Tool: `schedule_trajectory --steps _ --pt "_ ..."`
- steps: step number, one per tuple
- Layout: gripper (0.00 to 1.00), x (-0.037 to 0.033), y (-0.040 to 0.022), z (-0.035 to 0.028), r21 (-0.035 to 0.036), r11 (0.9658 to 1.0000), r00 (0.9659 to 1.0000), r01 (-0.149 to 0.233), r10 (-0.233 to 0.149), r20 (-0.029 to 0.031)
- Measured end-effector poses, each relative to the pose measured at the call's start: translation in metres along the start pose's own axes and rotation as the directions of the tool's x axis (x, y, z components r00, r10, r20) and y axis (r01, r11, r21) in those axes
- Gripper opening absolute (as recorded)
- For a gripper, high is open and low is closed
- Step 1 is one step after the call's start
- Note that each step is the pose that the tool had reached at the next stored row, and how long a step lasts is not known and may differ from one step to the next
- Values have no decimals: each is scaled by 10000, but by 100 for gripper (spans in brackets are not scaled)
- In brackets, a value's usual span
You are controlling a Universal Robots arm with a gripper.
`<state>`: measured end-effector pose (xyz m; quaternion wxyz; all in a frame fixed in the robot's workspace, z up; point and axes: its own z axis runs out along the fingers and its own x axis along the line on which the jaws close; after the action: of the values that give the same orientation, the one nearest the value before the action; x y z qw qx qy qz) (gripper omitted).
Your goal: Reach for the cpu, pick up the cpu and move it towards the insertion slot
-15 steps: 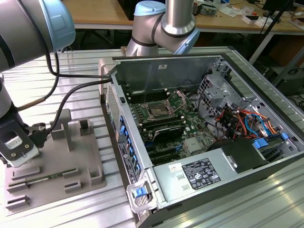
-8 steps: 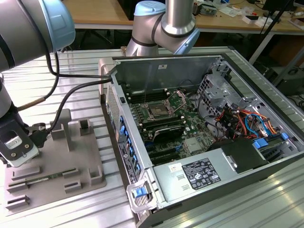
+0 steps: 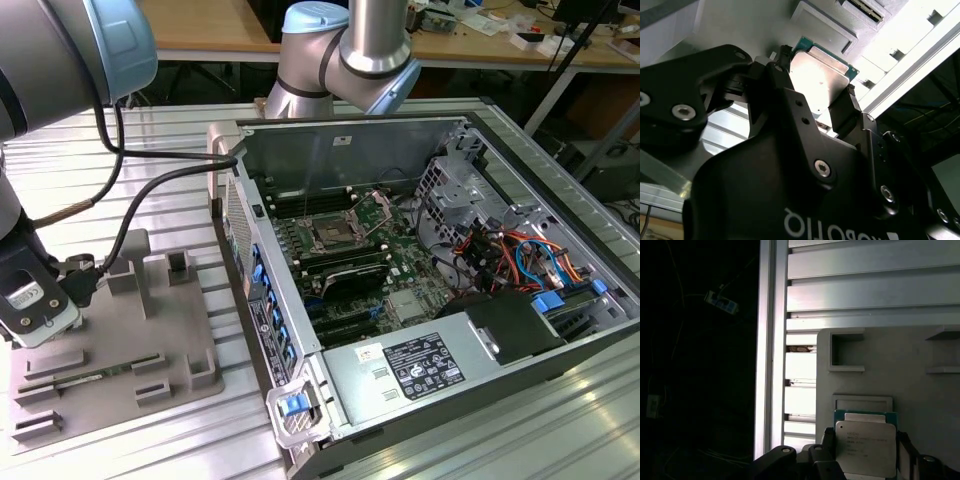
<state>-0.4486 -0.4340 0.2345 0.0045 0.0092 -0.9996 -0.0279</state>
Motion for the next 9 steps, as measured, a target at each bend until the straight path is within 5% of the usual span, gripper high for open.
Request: schedule_trajectory --steps 9 --pt "55 0 0 -2 -32 10000 10000 1 -1 4"
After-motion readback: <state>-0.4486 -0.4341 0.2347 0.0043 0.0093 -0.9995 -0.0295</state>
